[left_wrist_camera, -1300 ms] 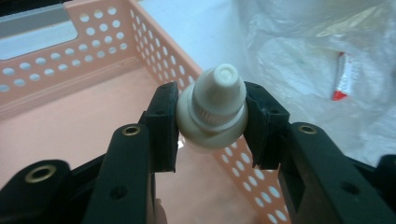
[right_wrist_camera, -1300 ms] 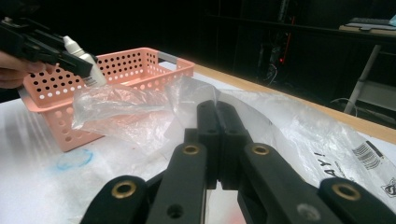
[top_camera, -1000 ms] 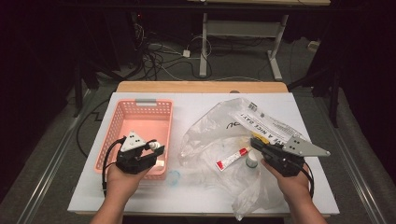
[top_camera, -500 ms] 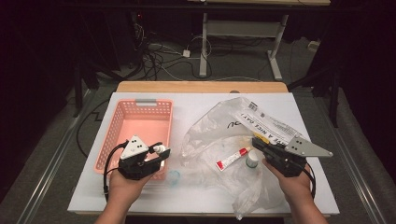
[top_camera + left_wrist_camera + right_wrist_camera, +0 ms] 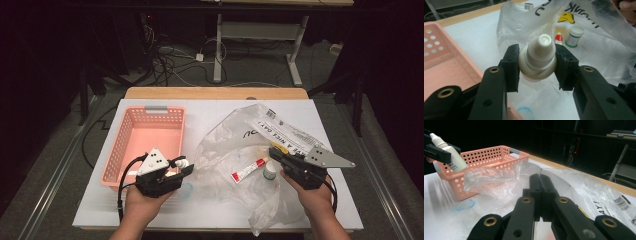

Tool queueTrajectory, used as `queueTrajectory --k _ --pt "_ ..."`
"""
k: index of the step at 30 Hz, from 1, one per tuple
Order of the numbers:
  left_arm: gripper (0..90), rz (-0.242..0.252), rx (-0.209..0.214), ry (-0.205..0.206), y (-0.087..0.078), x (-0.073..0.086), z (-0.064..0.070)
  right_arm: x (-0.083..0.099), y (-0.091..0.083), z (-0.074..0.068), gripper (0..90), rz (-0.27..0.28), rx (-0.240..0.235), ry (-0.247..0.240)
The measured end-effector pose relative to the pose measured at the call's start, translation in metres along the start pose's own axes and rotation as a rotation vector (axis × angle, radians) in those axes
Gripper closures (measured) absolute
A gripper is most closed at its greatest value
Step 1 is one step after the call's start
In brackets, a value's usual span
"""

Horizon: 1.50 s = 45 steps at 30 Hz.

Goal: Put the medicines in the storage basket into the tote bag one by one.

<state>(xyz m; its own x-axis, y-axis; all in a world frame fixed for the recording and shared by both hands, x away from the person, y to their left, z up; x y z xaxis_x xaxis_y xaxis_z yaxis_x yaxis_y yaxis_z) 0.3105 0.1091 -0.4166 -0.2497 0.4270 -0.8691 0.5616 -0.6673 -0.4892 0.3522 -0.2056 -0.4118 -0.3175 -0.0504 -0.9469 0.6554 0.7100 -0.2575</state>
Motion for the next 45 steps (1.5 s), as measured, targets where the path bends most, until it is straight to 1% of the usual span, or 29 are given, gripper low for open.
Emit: queueTrajectory --k 5,9,14,18,20,23,24,27,28,29,31,32,35,38,41,42,45 --pt "57.8 0.023 0.03 0.026 0.003 -0.011 0.013 0.0 0.001 0.0 90.0 -0.002 -0.001 -0.005" --pt "57.8 0.019 0.054 0.057 0.01 -0.018 0.025 0.0 0.002 -0.001 90.0 -0.003 -0.001 -0.006" --pt "57.7 0.013 0.081 0.082 0.022 -0.026 0.038 0.001 0.004 -0.003 90.0 -0.01 -0.004 -0.008" --pt "57.7 0.009 0.107 0.095 0.037 -0.031 0.049 0.001 0.006 -0.004 90.0 -0.009 -0.006 -0.009" --pt "57.7 0.001 0.121 0.1 0.047 -0.033 0.054 0.001 0.006 -0.004 90.0 -0.008 -0.008 -0.007" --pt "57.7 -0.02 0.128 0.106 0.067 -0.035 0.059 0.0 0.007 -0.004 90.0 -0.007 -0.01 -0.008" --pt "57.7 -0.029 0.125 0.109 0.074 -0.036 0.06 0.0 0.007 -0.004 90.0 -0.006 -0.009 -0.006" --pt "57.7 -0.05 0.121 0.107 0.098 -0.039 0.06 -0.001 0.007 -0.003 90.0 -0.004 -0.01 -0.004" --pt "57.7 -0.058 0.118 0.107 0.104 -0.04 0.06 -0.001 0.008 -0.003 90.0 0.0 -0.01 -0.007" --pt "57.7 -0.066 0.111 0.107 0.113 -0.042 0.059 -0.002 0.008 -0.003 90.0 0.001 -0.008 -0.006" --pt "57.7 -0.074 0.093 0.109 0.125 -0.044 0.056 -0.002 0.008 -0.002 90.0 0.002 -0.009 -0.008" --pt "57.7 -0.08 0.089 0.096 0.133 -0.044 0.053 -0.002 0.008 -0.001 90.0 0.003 -0.008 -0.005" --pt "57.6 -0.088 0.073 0.084 0.152 -0.046 0.048 -0.002 0.009 0.001 90.0 0.002 -0.004 0.004" --pt "57.6 -0.102 0.052 0.083 0.167 -0.046 0.043 -0.001 0.01 0.003 90.0 0.002 -0.004 0.009" --pt "57.6 -0.114 0.023 0.091 0.179 -0.045 0.04 -0.001 0.011 0.004 90.0 0.0 -0.004 0.014" --pt "57.5 -0.118 0.007 0.092 0.184 -0.044 0.038 -0.001 0.012 0.004 90.0 0.0 -0.004 0.014" --pt "57.5 -0.126 0.001 0.09 0.195 -0.04 0.035 0.0 0.013 0.004 90.0 0.0 -0.007 0.013"
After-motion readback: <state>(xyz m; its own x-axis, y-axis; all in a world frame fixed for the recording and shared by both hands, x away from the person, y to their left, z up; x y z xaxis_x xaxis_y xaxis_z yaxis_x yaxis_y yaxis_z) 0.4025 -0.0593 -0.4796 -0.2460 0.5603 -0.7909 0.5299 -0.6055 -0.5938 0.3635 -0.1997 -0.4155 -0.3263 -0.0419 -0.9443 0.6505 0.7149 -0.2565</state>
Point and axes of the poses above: each handheld gripper's, and its own axes: y roughly forward along the jaws, x roughly out of its underside, z roughly to its right, the point moved 6 cm from there along y, roughly forward along the jaws, and after that the axes turned 12 degrees about y, right-handed, at the moved point
